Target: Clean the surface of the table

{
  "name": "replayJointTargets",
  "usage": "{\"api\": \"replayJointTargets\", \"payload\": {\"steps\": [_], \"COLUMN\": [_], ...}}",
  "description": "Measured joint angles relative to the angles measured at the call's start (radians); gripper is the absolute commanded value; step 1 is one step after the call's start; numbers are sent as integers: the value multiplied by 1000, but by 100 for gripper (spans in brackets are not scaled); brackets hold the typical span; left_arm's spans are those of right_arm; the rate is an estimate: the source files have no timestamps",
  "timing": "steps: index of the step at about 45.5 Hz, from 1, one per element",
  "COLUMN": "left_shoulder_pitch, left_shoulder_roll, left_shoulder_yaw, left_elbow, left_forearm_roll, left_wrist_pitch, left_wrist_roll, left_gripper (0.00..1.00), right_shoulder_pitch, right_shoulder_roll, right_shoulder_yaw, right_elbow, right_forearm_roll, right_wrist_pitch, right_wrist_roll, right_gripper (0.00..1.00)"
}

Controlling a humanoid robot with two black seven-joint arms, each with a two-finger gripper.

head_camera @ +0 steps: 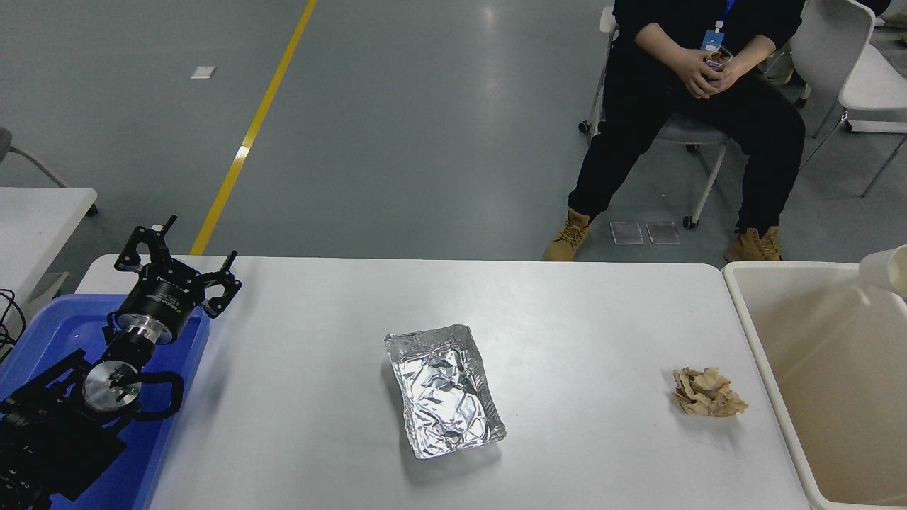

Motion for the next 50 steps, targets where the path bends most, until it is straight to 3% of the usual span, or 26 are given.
{"api": "replayJointTargets", "payload": {"steps": [50], "left_shoulder_pitch": [0], "left_shoulder_roll": [0], "left_shoulder_yaw": [0], "left_elbow": [0], "left_forearm_roll": [0], "left_wrist_pitch": [0], "left_wrist_roll": [0], "left_gripper": [100], "right_shoulder_pitch": [-176], "right_shoulder_roll": [163], "right_shoulder_yaw": [-181], "right_elbow": [9], "right_forearm_roll": [-131], "right_wrist_pitch": [-96], "right_wrist_roll": [-47], "right_gripper": [0]}}
